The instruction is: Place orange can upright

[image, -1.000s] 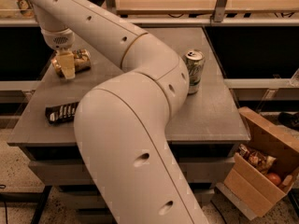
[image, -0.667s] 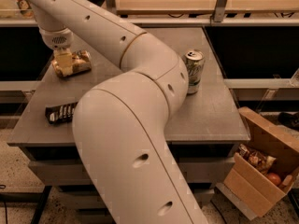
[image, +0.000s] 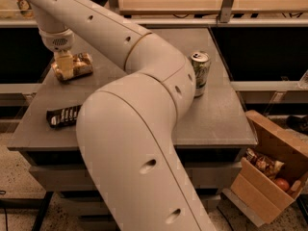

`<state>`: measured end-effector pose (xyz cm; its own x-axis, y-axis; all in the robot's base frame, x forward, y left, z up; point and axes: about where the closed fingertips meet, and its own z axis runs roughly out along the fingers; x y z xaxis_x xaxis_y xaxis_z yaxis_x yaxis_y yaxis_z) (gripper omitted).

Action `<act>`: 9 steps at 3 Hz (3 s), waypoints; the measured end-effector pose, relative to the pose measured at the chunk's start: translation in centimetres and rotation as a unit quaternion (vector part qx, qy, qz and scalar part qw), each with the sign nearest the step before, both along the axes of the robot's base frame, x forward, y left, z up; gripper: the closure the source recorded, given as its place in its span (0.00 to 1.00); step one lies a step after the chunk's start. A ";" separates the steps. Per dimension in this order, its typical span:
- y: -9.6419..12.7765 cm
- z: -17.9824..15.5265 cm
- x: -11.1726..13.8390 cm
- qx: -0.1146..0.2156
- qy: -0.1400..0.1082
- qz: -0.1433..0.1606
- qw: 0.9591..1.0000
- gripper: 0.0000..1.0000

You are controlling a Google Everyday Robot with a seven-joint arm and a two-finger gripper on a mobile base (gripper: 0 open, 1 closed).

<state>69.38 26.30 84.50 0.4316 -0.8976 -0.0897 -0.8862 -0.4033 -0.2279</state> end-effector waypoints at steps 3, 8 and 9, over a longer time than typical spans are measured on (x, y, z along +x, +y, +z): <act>-4.1 4.9 0.9 0.147 0.024 -0.050 0.988 1.00; -10.0 12.5 -1.6 0.490 0.115 -0.135 0.853 1.00; -9.6 13.5 -2.8 0.516 0.121 -0.133 0.837 1.00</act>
Offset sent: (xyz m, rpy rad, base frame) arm 0.0084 -0.0467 0.0587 0.2952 0.0477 -0.0916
